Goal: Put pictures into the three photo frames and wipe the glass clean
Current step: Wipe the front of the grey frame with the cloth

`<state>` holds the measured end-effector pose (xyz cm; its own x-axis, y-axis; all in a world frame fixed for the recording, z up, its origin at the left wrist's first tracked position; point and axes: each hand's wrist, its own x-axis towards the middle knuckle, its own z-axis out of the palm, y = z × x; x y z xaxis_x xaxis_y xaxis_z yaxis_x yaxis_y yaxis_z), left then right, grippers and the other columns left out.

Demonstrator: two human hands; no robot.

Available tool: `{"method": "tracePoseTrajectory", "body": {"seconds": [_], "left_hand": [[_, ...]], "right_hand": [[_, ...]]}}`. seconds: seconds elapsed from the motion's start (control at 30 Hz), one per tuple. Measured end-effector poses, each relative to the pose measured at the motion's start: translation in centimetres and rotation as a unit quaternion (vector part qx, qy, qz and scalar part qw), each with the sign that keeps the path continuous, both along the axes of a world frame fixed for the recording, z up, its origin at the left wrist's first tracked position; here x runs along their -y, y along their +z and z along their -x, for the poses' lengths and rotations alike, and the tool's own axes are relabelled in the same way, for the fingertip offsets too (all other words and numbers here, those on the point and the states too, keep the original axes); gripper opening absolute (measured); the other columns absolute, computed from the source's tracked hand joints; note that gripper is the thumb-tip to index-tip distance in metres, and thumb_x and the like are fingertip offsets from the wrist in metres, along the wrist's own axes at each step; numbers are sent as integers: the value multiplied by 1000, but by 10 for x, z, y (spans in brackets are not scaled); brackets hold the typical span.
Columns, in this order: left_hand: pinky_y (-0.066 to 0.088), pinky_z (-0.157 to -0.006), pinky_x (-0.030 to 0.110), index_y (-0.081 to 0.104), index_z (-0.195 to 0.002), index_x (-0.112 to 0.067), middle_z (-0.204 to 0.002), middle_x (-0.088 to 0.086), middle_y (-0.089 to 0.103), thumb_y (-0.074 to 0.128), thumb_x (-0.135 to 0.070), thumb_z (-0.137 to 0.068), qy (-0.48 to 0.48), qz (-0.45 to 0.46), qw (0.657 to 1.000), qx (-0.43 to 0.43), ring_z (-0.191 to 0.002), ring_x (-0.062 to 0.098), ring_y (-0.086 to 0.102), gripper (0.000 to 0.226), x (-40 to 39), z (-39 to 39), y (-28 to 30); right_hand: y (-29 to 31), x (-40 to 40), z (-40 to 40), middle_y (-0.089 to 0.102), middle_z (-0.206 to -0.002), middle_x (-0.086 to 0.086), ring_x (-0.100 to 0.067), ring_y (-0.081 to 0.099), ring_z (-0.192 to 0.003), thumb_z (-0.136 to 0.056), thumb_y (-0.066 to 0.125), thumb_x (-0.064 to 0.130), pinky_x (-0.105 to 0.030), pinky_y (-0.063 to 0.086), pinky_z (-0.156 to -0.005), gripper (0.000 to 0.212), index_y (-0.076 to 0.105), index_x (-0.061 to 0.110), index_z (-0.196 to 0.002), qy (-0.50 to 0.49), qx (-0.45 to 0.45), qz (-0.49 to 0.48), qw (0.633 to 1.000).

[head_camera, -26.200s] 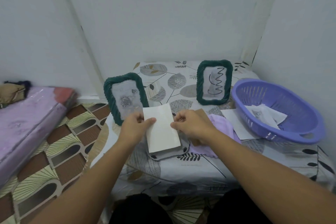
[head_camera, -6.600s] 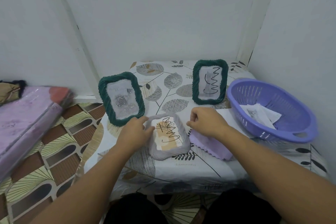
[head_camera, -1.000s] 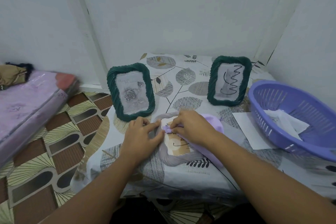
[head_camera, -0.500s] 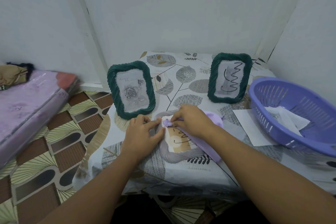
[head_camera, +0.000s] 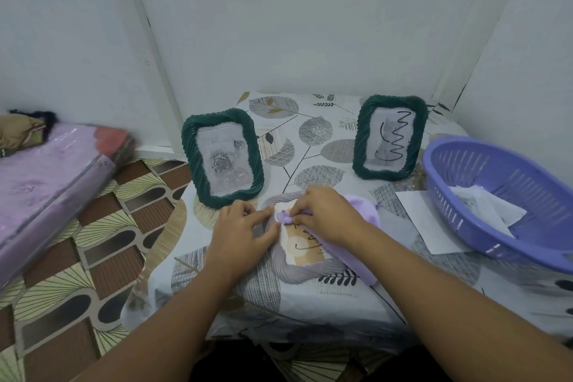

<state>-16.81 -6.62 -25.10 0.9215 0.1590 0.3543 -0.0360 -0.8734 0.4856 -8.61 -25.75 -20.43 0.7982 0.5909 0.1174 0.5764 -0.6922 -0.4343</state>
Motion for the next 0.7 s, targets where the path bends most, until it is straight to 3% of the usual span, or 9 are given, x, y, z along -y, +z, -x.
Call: {"method": "tracePoseTrajectory", "body": {"seconds": [0.2,0.33,0.7], "left_hand": [[42,-86,34,70,-126,-36,-99,-9,46,53,-61,-87,-2,-7,1000,0,-94,16,39,50,1,0,1],[42,-88,34,69,-127,-37,-100,-9,46,46,-67,-84,-4,-6,1000,-4,-95,16,39,57,0,0,1],[44,-84,36,72,-122,-36,-97,-8,48,49,-65,-83,2,-8,1000,15,-91,16,40,54,1,-2,-1]], "right_hand": [[7,-1,3,45,-76,16,-12,52,-83,-92,70,34,-29,40,-73,14,80,33,-102,-14,-5,-2,1000],[3,7,15,54,-91,8,-16,59,-91,-91,71,36,-31,46,-78,13,80,33,-99,7,-3,11,1000],[6,13,18,53,-90,8,-16,59,-92,-91,71,38,-28,40,-73,15,80,32,-101,12,-10,19,1000]]}}
